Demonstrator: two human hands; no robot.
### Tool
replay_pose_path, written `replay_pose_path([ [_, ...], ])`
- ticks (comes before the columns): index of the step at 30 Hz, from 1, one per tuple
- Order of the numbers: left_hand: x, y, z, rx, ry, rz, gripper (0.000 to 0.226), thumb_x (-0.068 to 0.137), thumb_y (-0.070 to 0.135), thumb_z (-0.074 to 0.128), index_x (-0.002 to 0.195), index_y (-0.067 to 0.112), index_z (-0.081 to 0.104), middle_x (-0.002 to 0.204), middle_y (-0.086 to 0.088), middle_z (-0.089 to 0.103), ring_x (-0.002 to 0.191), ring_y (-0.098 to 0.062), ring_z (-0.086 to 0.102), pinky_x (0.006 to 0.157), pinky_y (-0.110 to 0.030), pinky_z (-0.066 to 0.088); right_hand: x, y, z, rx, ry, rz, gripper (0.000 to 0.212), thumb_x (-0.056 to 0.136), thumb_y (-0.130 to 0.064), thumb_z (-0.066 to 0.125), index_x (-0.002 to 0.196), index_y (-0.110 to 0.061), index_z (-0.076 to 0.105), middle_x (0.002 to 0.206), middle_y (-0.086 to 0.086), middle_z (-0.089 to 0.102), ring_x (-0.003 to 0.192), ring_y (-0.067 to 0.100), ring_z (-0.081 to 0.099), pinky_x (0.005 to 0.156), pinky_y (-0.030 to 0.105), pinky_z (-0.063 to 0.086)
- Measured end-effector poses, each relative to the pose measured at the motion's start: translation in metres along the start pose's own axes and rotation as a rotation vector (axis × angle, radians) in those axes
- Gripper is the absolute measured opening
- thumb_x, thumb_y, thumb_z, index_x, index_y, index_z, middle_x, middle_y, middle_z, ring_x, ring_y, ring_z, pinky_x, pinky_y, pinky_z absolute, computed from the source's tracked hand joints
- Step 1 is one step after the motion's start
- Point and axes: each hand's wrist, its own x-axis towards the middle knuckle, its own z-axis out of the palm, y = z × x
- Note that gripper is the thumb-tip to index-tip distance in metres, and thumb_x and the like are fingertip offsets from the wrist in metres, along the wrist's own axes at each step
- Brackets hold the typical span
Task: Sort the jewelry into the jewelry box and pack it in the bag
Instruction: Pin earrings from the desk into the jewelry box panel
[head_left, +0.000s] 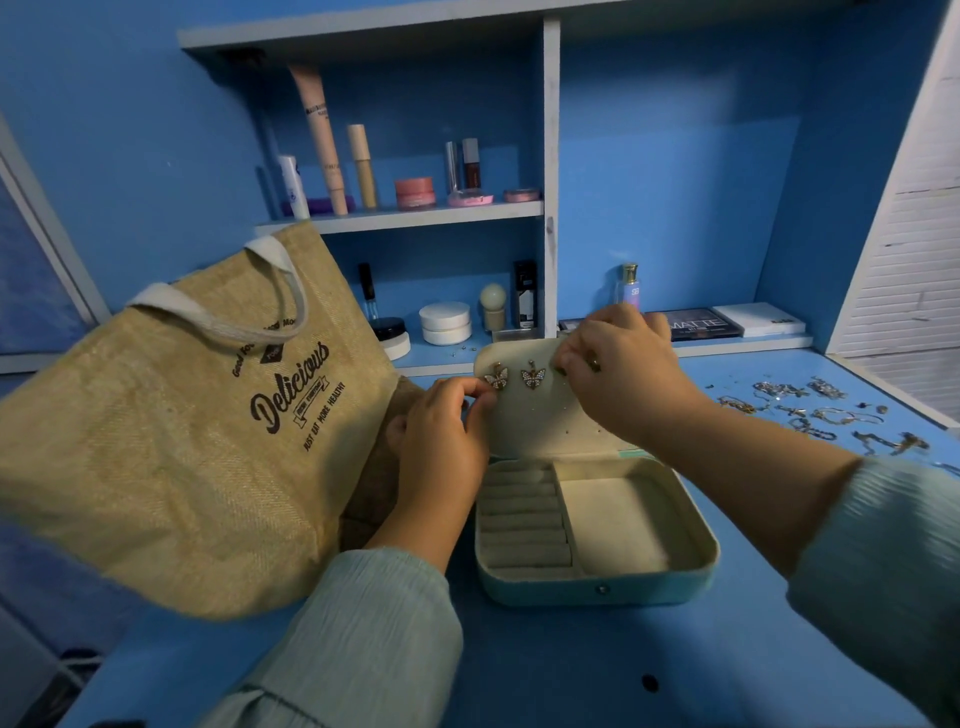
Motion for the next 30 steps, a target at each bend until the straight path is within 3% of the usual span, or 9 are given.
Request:
replay_pose_path([
  [3, 0.001, 0.000, -0.001, -0.031, -0.018, -0.023, 0.017, 0.096, 0.032, 0.047, 0.102, 0.023, 0.059, 0.090, 0.021, 0.043, 0.096, -0.009, 0.049, 0.104, -0.041, 0.027, 0.008, -0.007, -0.006, -0.093, -0.074, -0.082, 0.027, 0.096, -0.027, 0.038, 0.102, -0.025, 0.064, 0.125, -0.005, 0.045, 0.117, 0.024, 0.031, 0.092, 0.032, 0.026],
  [7, 0.001, -0.001, 0.000, -0.106, -0.016, 0.001, 0.008, 0.094, 0.033, 0.049, 0.096, 0.028, 0.055, 0.084, 0.025, 0.040, 0.093, -0.005, 0.046, 0.098, -0.051, 0.036, 0.021, -0.019, -0.007, -0.148, -0.226, -0.171, 0.025, 0.096, -0.024, 0.038, 0.099, -0.022, 0.063, 0.118, -0.005, 0.050, 0.115, 0.020, 0.031, 0.085, 0.032, 0.023],
  [10, 0.003, -0.004, 0.000, -0.104, -0.028, 0.006, 0.002, 0.094, 0.034, 0.048, 0.092, 0.034, 0.049, 0.089, 0.024, 0.043, 0.094, -0.006, 0.049, 0.097, -0.051, 0.037, 0.030, -0.020, -0.002, -0.129, -0.300, -0.207, 0.023, 0.096, -0.024, 0.040, 0.099, -0.018, 0.062, 0.105, -0.006, 0.053, 0.111, 0.020, 0.037, 0.092, 0.035, 0.032],
  [15, 0.004, -0.009, 0.001, -0.132, -0.053, -0.017, 0.006, 0.093, 0.031, 0.052, 0.091, 0.036, 0.049, 0.097, 0.018, 0.052, 0.103, -0.014, 0.055, 0.097, -0.050, 0.038, 0.039, -0.017, 0.003, 0.011, -0.323, -0.142, 0.018, 0.094, -0.023, 0.047, 0.099, -0.015, 0.063, 0.102, 0.001, 0.060, 0.096, 0.018, 0.054, 0.084, 0.034, 0.046],
  [23, 0.006, -0.008, -0.001, -0.105, -0.077, -0.052, 0.008, 0.093, 0.032, 0.051, 0.098, 0.030, 0.058, 0.098, 0.018, 0.051, 0.107, -0.013, 0.053, 0.101, -0.047, 0.032, 0.050, -0.014, 0.006, 0.081, -0.339, -0.146, 0.020, 0.092, -0.018, 0.053, 0.096, -0.004, 0.067, 0.092, -0.002, 0.055, 0.095, 0.019, 0.057, 0.082, 0.030, 0.044],
  [30, 0.010, -0.009, 0.003, -0.106, -0.069, -0.060, 0.010, 0.093, 0.035, 0.051, 0.098, 0.031, 0.058, 0.102, 0.016, 0.055, 0.105, -0.012, 0.053, 0.101, -0.049, 0.033, 0.056, -0.010, 0.006, 0.103, -0.349, -0.128, 0.021, 0.092, -0.023, 0.053, 0.099, -0.007, 0.066, 0.101, 0.001, 0.061, 0.094, 0.016, 0.057, 0.078, 0.025, 0.043],
])
